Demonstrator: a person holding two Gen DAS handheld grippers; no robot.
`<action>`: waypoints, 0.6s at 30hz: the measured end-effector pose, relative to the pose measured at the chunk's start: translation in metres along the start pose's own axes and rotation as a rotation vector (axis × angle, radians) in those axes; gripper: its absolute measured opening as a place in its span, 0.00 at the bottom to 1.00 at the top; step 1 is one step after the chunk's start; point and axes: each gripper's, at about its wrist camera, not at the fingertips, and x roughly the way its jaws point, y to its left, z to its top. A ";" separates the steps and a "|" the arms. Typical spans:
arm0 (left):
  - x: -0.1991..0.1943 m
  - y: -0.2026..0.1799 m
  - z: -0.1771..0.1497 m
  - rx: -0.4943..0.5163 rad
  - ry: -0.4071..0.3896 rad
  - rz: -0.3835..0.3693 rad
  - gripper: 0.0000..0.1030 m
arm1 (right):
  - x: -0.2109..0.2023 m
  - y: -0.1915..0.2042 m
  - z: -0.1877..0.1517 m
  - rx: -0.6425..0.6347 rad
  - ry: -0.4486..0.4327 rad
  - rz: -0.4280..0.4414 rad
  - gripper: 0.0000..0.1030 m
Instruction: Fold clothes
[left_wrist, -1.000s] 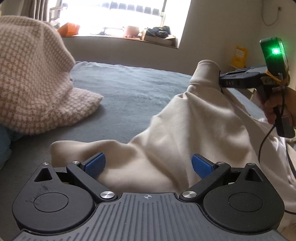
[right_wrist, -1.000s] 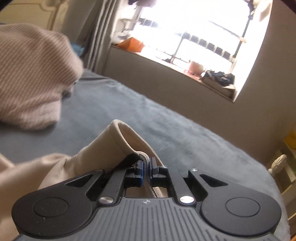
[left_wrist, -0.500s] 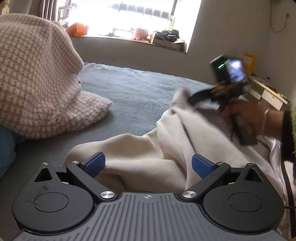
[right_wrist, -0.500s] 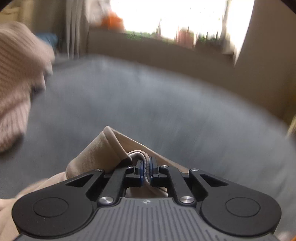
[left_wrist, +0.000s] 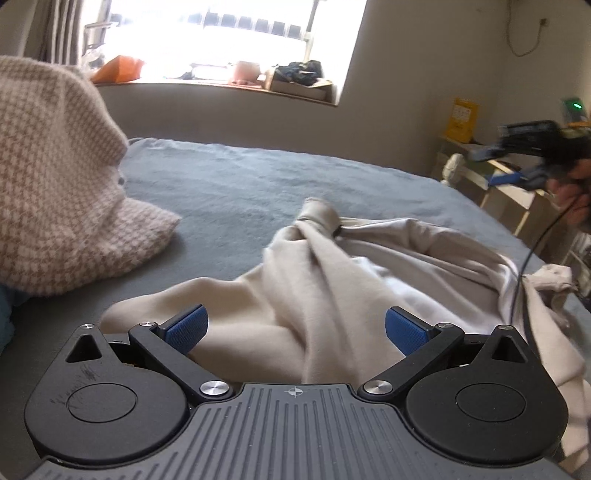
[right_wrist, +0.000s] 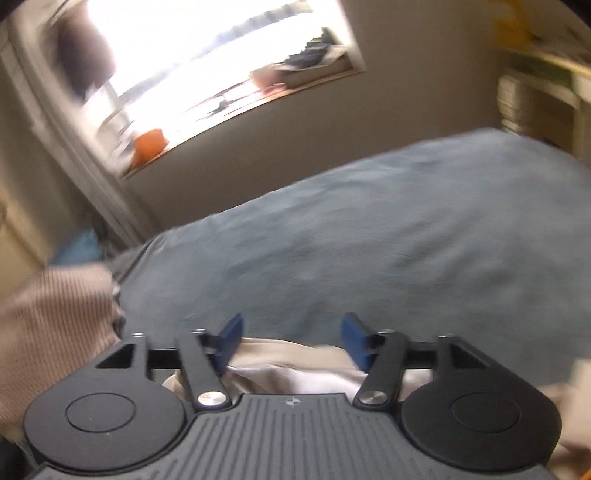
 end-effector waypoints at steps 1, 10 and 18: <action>0.000 -0.004 0.000 0.007 0.007 -0.009 1.00 | -0.010 -0.016 0.000 0.016 0.016 -0.033 0.66; 0.002 -0.036 -0.005 0.057 0.083 -0.056 1.00 | 0.027 -0.096 -0.062 0.107 0.256 -0.200 0.69; 0.001 -0.046 -0.013 0.098 0.122 -0.040 1.00 | 0.052 -0.069 -0.077 -0.114 0.112 -0.282 0.07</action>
